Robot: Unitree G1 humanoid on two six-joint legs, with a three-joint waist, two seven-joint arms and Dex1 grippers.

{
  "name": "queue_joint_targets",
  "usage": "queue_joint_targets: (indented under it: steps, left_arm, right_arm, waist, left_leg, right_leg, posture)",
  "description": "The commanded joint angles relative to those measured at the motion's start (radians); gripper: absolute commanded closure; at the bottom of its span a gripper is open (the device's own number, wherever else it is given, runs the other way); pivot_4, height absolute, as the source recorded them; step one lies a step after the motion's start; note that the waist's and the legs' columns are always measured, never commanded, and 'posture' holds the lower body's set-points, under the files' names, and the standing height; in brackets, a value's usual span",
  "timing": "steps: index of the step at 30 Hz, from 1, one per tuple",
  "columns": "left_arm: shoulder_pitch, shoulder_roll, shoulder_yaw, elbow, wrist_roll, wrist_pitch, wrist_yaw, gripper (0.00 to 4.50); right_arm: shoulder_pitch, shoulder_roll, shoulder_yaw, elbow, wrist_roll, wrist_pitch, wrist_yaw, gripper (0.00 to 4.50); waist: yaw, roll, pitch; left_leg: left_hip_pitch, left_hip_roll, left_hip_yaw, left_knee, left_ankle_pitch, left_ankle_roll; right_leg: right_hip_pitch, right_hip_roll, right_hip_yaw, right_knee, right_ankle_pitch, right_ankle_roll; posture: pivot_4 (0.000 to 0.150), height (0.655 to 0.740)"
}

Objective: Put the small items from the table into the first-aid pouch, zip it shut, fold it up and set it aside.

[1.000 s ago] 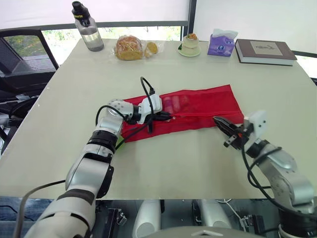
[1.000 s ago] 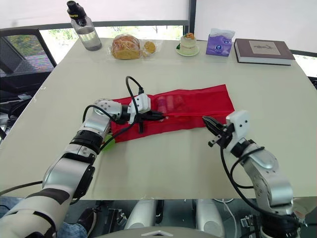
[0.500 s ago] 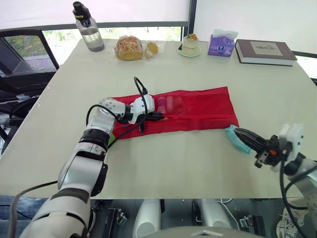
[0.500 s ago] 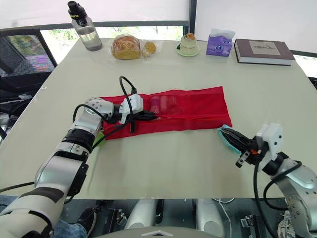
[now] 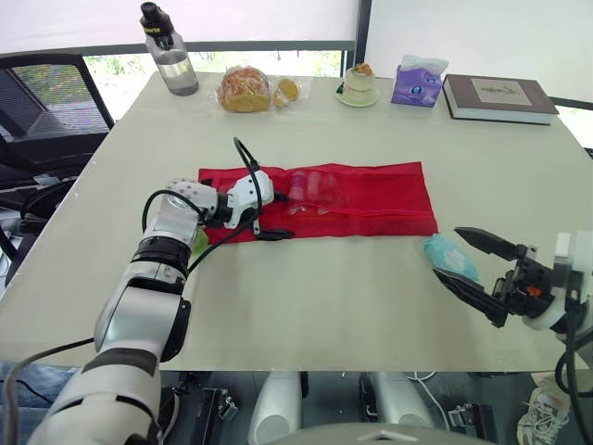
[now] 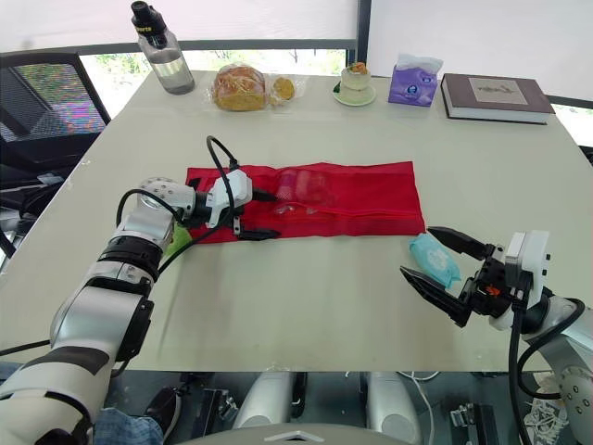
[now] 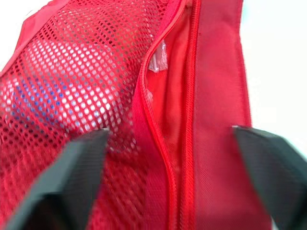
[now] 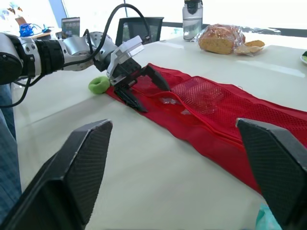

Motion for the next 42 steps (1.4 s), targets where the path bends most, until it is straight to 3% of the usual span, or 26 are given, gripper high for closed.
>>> queue_joint_targets:
  steps: [1, 6, 10, 16, 22, 32, 36, 37, 38, 42]
  left_arm:
    - [-0.016, -0.022, 0.035, -0.123, -0.066, 0.066, -0.024, 0.07]
    - [0.023, -0.112, 0.017, -0.296, -0.09, 0.155, 0.026, 0.07]
    - [0.007, -0.205, -0.008, -0.314, -0.054, 0.192, 0.136, 0.07]
    - [-0.061, -0.335, -0.059, -0.168, 0.022, 0.147, 0.271, 0.07]
    - [-0.188, -0.454, -0.102, 0.093, 0.123, 0.034, 0.412, 0.07]
    - [-0.303, -0.528, -0.119, 0.316, 0.224, 0.006, 0.576, 0.07]
    - [-0.314, -0.54, -0.118, 0.335, 0.245, -0.004, 0.596, 1.25]
    - [-0.315, -0.54, -0.117, 0.338, 0.249, -0.006, 0.599, 1.37]
    - [-0.316, -0.54, -0.116, 0.34, 0.253, -0.009, 0.601, 2.02]
    - [-0.316, -0.539, -0.107, 0.338, 0.258, -0.02, 0.598, 3.8]
  right_arm:
    - [0.005, -0.014, -0.037, -0.029, 0.027, -0.013, -0.002, 0.0]
    - [0.019, -0.019, -0.058, -0.04, 0.035, -0.015, -0.017, 0.0]
    - [0.04, -0.007, -0.082, -0.057, 0.002, -0.014, -0.089, 0.0]
    - [0.096, 0.023, -0.089, -0.099, -0.071, -0.014, -0.213, 0.0]
    - [0.155, 0.04, -0.074, -0.147, -0.163, 0.004, -0.319, 0.0]
    - [0.198, 0.063, -0.063, -0.215, -0.205, 0.014, -0.388, 0.0]
    - [0.213, 0.067, -0.081, -0.232, -0.208, 0.013, -0.399, 0.0]
    - [0.213, 0.066, -0.082, -0.231, -0.21, 0.013, -0.4, 0.0]
    - [0.213, 0.066, -0.082, -0.23, -0.211, 0.012, -0.401, 0.0]
    - [0.207, 0.065, -0.08, -0.226, -0.213, 0.013, -0.401, 0.0]
  waist:
    - [0.003, 0.0, 0.0]
    - [0.005, 0.0, 0.0]
    - [0.006, 0.0, 0.0]
    - [0.003, 0.0, 0.0]
    - [0.008, 0.0, 0.0]
    - [0.003, 0.0, 0.0]
    - [0.006, 0.0, 0.0]
    - [0.006, 0.0, 0.0]
    - [0.005, 0.0, 0.0]
    - [0.004, 0.0, 0.0]
  left_leg:
    - [0.0, 0.0, 0.0, 0.0, 0.0, 0.0]
    - [0.0, -0.001, 0.0, 0.001, 0.0, 0.0]
    - [0.0, -0.001, 0.0, 0.002, 0.0, 0.0]
    - [0.0, -0.001, 0.0, 0.002, 0.0, 0.0]
    - [-0.001, -0.002, 0.0, 0.002, 0.0, 0.0]
    - [-0.001, -0.002, -0.001, 0.002, 0.0, 0.0]
    - [-0.001, -0.002, -0.001, 0.002, 0.0, 0.0]
    - [-0.001, -0.002, 0.0, 0.002, 0.0, 0.0]
    - [-0.001, -0.002, -0.001, 0.002, 0.0, 0.0]
    - [-0.001, -0.002, -0.001, 0.002, 0.0, 0.0]
  right_leg:
    - [0.0, 0.0, 0.0, 0.0, 0.0, 0.0]
    - [0.001, -0.001, 0.0, 0.0, 0.0, 0.0]
    - [0.001, -0.001, 0.0, 0.0, 0.0, 0.0]
    - [0.001, 0.0, 0.0, 0.0, 0.0, 0.0]
    - [0.001, 0.0, 0.001, 0.0, -0.002, 0.004]
    - [0.001, 0.0, 0.001, 0.0, -0.002, 0.004]
    - [0.001, 0.0, 0.001, 0.0, -0.002, 0.004]
    - [0.001, 0.0, 0.001, 0.0, -0.002, 0.004]
    - [0.001, 0.0, 0.001, 0.0, -0.002, 0.004]
    - [0.001, 0.0, 0.001, 0.0, -0.002, 0.004]
  posture:
    - [0.15, 0.74]
    - [0.15, 0.74]
    - [0.15, 0.74]
    - [0.15, 0.74]
    - [0.15, 0.74]
    - [0.15, 0.74]
    - [0.15, 0.74]
    - [0.15, 0.74]
    - [0.15, 0.74]
    - [0.15, 0.74]
